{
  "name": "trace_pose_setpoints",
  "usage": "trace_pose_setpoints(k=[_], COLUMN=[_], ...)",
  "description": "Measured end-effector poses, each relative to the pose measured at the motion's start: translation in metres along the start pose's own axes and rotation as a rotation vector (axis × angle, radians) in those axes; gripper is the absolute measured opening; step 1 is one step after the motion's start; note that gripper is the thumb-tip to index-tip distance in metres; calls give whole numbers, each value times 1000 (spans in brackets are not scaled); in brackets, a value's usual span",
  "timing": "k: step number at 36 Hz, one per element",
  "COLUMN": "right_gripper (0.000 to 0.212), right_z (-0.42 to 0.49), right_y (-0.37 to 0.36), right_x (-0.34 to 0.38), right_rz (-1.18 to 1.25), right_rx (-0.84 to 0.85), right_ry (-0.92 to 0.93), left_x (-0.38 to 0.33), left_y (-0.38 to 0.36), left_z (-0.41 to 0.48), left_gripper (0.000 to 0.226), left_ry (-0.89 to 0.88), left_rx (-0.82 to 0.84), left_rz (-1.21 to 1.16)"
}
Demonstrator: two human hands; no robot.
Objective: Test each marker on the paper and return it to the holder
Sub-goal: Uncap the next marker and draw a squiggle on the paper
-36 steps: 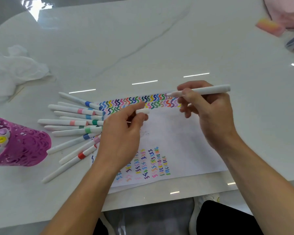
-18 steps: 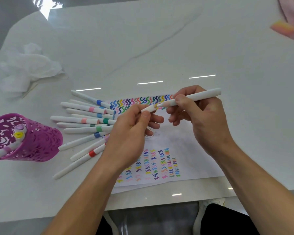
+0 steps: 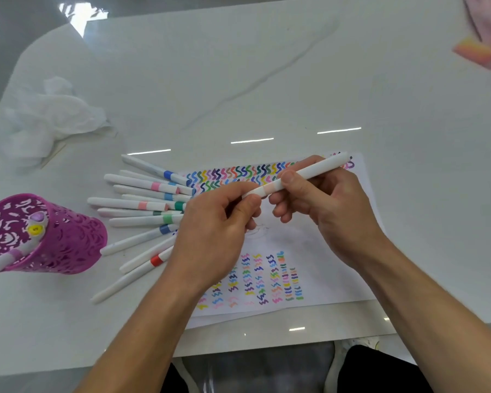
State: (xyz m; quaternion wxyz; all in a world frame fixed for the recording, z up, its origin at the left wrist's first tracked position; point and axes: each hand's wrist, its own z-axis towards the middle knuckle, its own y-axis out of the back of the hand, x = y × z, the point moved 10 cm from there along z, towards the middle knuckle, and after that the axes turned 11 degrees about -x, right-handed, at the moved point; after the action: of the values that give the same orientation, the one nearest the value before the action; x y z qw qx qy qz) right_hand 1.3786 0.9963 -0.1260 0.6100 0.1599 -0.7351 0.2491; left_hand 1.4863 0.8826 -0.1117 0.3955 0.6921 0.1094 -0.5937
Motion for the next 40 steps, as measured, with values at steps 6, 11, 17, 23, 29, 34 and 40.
trace_pose_setpoints(k=[6, 11, 17, 23, 29, 34, 40], right_gripper=[12, 15, 19, 14, 11, 6, 6], right_z=[-1, 0, 1, 5, 3, 2, -2], right_y=[-5, -5, -6, 2, 1, -4, -8], right_x=[-2, -4, -6, -11, -12, -22, -28], right_rz=[58, 92, 49, -92, -213, -417, -633], right_rx=[32, 27, 18, -62, -66, -50, -44], right_ry=[-18, -37, -49, -19, 37, 63, 153], left_x=[-3, -5, -7, -15, -21, -31, -54], left_y=[4, 6, 18, 44, 78, 102, 134], left_z=[1, 2, 5, 5, -4, -17, -35], left_gripper=[17, 22, 14, 13, 14, 16, 13], left_ry=[-41, -27, 23, 11, -22, -134, -361], left_rx=[-60, -75, -150, -273, -391, -472, -620], left_rz=[17, -35, -171, -354, -397, -223, -2])
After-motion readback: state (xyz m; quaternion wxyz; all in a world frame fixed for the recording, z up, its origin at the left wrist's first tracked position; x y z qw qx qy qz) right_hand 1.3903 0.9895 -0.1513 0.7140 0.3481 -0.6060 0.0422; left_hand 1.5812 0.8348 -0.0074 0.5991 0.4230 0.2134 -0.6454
